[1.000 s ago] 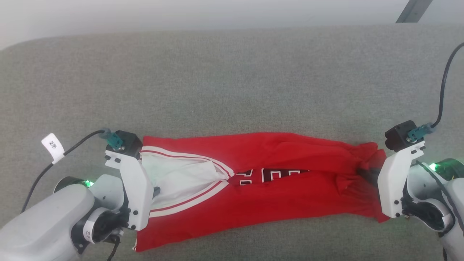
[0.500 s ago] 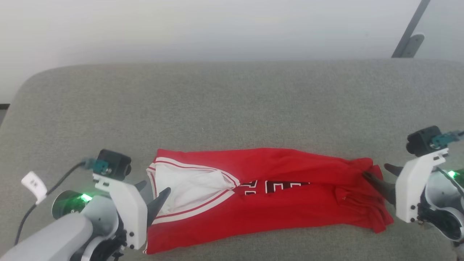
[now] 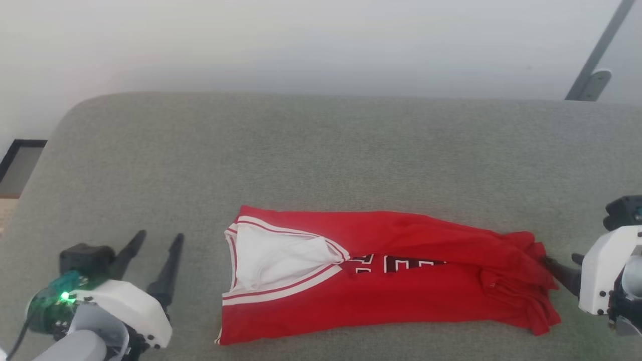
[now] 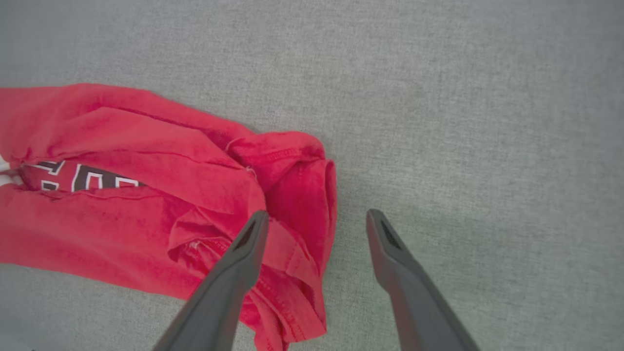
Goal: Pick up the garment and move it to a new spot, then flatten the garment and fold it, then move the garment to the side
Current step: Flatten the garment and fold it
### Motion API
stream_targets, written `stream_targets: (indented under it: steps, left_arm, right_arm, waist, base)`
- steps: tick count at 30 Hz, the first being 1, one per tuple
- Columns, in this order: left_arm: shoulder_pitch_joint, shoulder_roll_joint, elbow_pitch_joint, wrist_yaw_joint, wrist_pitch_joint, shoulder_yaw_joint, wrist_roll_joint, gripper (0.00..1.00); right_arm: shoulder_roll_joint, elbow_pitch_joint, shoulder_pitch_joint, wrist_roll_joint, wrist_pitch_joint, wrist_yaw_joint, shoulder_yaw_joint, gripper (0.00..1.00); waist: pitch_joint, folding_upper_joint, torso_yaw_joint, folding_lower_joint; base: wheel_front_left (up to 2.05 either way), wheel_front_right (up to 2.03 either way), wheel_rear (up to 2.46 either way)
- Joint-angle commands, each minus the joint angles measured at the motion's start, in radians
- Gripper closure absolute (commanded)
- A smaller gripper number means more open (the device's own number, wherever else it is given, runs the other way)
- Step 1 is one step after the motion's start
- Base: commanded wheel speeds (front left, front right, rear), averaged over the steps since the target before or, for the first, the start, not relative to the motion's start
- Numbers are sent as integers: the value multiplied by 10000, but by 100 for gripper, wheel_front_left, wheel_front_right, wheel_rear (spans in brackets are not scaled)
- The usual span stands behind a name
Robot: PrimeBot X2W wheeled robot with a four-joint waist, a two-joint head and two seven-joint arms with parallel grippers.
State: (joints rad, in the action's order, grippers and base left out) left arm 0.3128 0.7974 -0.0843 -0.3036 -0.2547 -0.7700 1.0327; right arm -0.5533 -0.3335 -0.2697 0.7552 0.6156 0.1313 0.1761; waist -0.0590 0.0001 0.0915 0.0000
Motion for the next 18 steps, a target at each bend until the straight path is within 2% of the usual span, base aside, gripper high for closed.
stream_targets:
  steps: [1, 3, 8, 16, 18]
  left_arm:
    - [-241, -165, -79, 25, -87, 306, -280, 0]
    - [-495, -478, -30, 11, -114, 1181, -808, 0]
    - [-1677, -1608, 268, 416, -104, 3434, -2450, 0]
    - [-2955, -3411, 206, 1652, -108, 5973, -4297, 0]
    - [-2997, -3610, 222, 1810, -110, 6253, -4489, 0]
  right_arm:
    - [66, -159, 10, 51, 41, -12, -65, 0]
    - [154, -474, -87, 137, 88, -12, -128, 0]
    - [417, -1207, -317, 340, 243, -9, -62, 0]
    - [778, -2323, -717, 616, 205, -9, 487, 0]
    - [830, -2396, -753, 634, 221, -6, 607, 0]
  waist:
    - [-63, -1, 111, 0]
    - [-123, -1, 230, 0]
    - [-274, -1, 498, 0]
    - [-449, -1, 816, 0]
    - [-470, -1, 844, 0]
  base:
    - [0, 0, 0]
    - [0, 0, 0]
    - [0, 0, 0]
    - [0, 0, 0]
    - [0, 0, 0]
